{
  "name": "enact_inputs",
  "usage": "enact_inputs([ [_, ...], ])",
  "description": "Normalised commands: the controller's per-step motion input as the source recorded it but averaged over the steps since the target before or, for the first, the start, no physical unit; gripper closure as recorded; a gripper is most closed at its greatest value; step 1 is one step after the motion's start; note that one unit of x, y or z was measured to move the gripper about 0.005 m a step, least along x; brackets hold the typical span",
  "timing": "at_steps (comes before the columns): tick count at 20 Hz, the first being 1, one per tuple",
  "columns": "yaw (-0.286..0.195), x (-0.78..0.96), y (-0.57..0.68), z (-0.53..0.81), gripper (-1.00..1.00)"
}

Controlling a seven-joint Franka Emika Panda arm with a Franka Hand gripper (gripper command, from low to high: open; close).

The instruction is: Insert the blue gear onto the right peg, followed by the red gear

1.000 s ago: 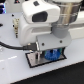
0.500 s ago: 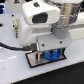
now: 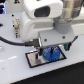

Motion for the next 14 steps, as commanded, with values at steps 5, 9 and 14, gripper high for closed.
enact_inputs([
  [5, 0.000, -0.50, 0.22, 0.14, -1.00],
  [9, 0.000, -0.55, 0.28, 0.01, -1.00],
  [14, 0.000, -0.51, 0.27, -0.06, -1.00],
])
